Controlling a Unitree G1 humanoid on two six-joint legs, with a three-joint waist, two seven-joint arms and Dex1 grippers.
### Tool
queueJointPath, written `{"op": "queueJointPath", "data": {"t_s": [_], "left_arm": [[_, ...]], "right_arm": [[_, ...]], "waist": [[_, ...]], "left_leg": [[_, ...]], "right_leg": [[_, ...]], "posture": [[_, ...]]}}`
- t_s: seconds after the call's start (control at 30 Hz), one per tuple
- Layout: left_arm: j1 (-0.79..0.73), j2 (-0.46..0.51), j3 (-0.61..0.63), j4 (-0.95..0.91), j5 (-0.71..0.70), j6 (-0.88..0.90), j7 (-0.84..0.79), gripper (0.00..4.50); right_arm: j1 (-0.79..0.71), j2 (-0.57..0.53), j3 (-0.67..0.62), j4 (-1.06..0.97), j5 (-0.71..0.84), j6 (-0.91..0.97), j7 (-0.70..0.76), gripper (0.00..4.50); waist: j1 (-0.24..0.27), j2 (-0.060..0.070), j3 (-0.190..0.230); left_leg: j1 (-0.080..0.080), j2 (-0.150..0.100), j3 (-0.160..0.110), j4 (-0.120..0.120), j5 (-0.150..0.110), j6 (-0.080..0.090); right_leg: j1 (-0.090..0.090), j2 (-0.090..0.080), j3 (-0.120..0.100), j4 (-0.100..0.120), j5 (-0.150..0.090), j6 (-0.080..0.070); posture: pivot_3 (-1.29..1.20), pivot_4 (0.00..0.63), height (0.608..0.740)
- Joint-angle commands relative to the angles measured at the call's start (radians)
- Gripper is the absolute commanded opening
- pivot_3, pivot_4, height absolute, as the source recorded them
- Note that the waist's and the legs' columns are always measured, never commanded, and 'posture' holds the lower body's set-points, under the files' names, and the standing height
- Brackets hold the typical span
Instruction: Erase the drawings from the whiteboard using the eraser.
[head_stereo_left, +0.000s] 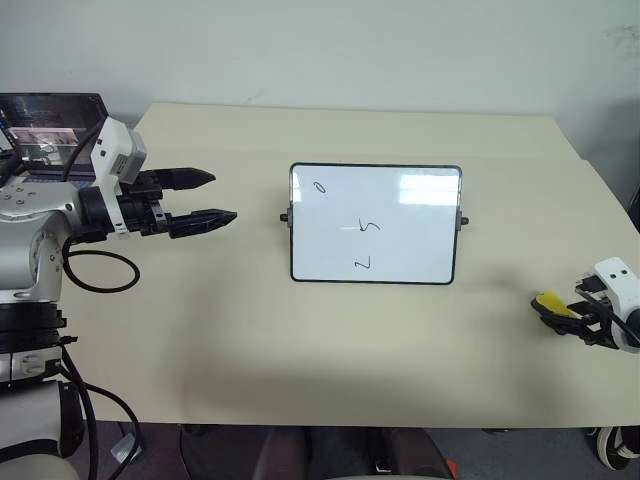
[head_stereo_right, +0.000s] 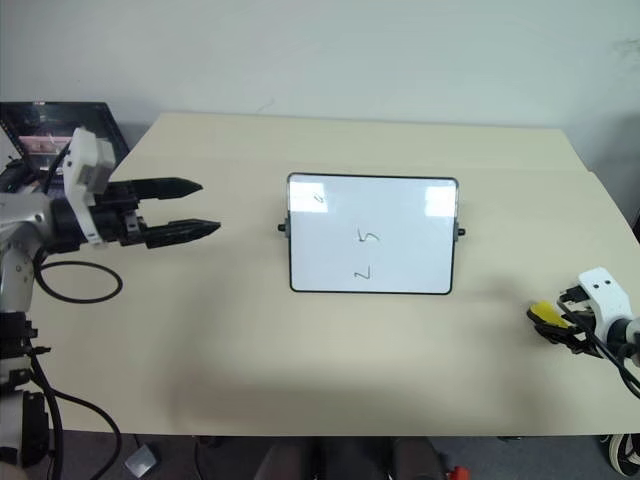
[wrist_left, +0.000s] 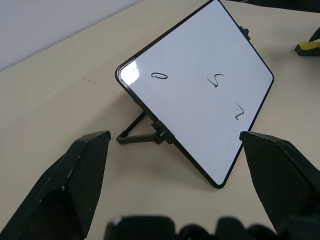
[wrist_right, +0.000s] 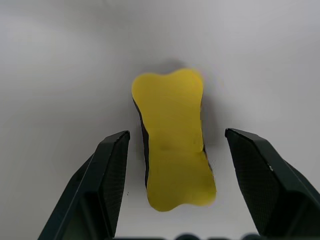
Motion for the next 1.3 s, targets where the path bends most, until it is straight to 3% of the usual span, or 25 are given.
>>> {"op": "queueJointPath", "data": {"t_s": [0.03,0.3,0.67,0.97,1.17,1.3], "left_arm": [[-0.011,0.032,0.033,-0.029,-0.004,-0.004,0.002,4.50],[-0.011,0.030,0.031,-0.033,-0.006,-0.001,0.003,4.50],[-0.019,0.031,0.031,-0.029,-0.007,-0.001,0.002,4.50],[-0.011,0.055,0.043,-0.033,-0.019,0.008,-0.012,4.50],[-0.002,0.082,0.057,-0.020,-0.019,0.005,-0.027,4.50],[0.000,0.087,0.049,-0.021,-0.022,0.009,-0.033,4.50]], "right_arm": [[-0.012,-0.007,-0.007,0.008,-0.008,-0.022,0.004,3.14],[-0.017,-0.006,-0.009,0.003,-0.004,-0.018,-0.001,0.96],[-0.037,-0.014,-0.055,-0.032,0.020,-0.019,-0.001,0.96],[-0.135,-0.039,-0.122,-0.175,0.062,0.001,-0.008,0.96],[-0.252,-0.059,-0.084,-0.304,0.092,-0.007,0.016,0.96],[-0.401,-0.054,0.047,-0.375,0.089,-0.013,0.020,0.96]], "waist": [[0.000,0.000,0.000],[0.000,0.000,0.000],[0.000,0.000,0.000],[-0.001,0.000,0.000],[-0.002,0.001,0.000],[-0.004,0.001,0.000]], "left_leg": [[0.000,0.000,0.000,0.000,0.000,0.000],[0.000,0.000,0.000,0.000,0.000,0.000],[0.000,0.000,0.000,0.000,0.000,0.000],[0.000,0.000,0.000,0.000,0.000,0.000],[0.000,0.000,0.000,0.000,0.000,0.000],[0.001,0.001,0.000,0.000,0.000,0.000]], "right_leg": [[0.000,0.000,0.000,0.000,0.000,0.000],[0.000,0.000,0.000,0.000,0.000,0.000],[0.000,0.000,0.000,0.000,0.000,0.000],[0.000,0.000,0.000,0.000,0.000,0.000],[0.000,0.000,0.000,0.000,0.000,0.000],[0.000,0.000,0.000,0.001,0.000,0.000]], "posture": [[0.00,0.150,0.740],[0.00,0.150,0.740],[0.00,0.150,0.740],[0.00,0.150,0.740],[0.00,0.150,0.740],[0.00,0.150,0.740]]}}
